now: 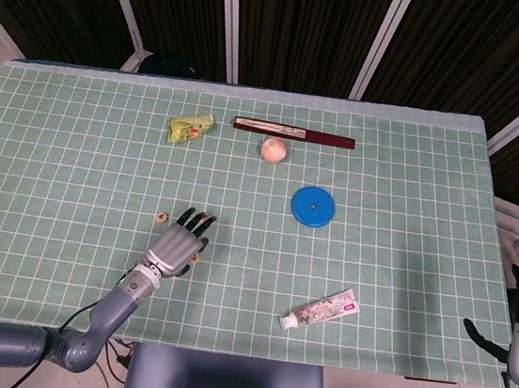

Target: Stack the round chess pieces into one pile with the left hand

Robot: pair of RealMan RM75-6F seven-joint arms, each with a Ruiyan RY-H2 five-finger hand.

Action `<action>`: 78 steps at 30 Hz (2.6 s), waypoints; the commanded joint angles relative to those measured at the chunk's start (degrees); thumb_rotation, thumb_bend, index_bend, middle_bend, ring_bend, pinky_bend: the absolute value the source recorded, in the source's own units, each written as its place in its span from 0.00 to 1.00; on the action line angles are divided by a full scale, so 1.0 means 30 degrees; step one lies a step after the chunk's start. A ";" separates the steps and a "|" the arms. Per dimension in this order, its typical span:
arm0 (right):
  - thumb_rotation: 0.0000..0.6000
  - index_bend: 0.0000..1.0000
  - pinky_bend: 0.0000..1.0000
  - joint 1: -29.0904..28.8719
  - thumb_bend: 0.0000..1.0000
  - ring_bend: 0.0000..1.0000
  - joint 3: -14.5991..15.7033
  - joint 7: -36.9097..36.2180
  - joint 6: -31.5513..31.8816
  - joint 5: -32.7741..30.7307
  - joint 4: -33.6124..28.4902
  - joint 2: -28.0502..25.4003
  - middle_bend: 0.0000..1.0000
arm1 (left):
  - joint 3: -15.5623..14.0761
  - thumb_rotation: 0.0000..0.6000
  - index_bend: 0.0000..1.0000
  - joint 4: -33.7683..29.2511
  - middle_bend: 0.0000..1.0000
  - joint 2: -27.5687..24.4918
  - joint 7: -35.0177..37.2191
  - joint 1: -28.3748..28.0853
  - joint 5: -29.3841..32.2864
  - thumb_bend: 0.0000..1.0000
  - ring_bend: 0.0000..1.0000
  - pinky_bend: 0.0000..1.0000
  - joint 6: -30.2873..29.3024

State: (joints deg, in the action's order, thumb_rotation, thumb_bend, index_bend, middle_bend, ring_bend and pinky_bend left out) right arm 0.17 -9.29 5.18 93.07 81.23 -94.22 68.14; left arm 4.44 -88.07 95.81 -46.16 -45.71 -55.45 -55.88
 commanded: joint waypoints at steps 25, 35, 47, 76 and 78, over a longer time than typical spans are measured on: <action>1.00 0.09 0.00 -0.0010 0.23 0.00 -0.0024 -0.0071 -0.0133 -0.0199 -0.0089 -0.0032 0.01 | -0.0417 1.00 0.50 0.0641 0.00 0.0589 -0.0886 -0.0492 0.0706 0.31 0.00 0.00 -0.0393; 1.00 0.09 0.00 -0.0002 0.23 0.00 -0.0068 -0.0045 -0.0122 -0.0296 -0.0134 -0.0026 0.01 | -0.0493 1.00 0.50 0.0649 0.00 0.0677 -0.1358 -0.0646 0.1154 0.31 0.00 0.00 -0.0531; 1.00 0.09 0.00 0.0009 0.23 0.00 -0.0060 -0.0105 -0.0100 -0.0269 -0.0141 -0.0041 0.01 | -0.0135 1.00 0.51 -0.0406 0.00 -0.0448 -0.1068 -0.0613 0.1229 0.32 0.00 0.00 -0.1106; 1.00 0.09 0.00 -0.0041 0.23 0.00 -0.0007 0.0134 -0.0159 -0.0239 -0.0067 0.0054 0.01 | -0.0197 1.00 0.48 0.1165 0.00 -0.0777 -0.0498 -0.0533 0.1542 0.32 0.00 0.00 -0.1170; 1.00 0.09 0.00 -0.0033 0.23 0.00 -0.0010 0.0137 -0.0156 -0.0264 -0.0076 0.0062 0.01 | -0.0189 1.00 0.48 0.1276 0.00 -0.0712 -0.0531 -0.0548 0.1562 0.32 0.00 0.00 -0.1170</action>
State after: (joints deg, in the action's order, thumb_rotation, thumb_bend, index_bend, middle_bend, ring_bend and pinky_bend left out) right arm 0.06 -9.32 5.60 92.60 80.44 -94.45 68.32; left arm 3.87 -84.32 93.60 -47.71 -47.33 -50.79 -59.39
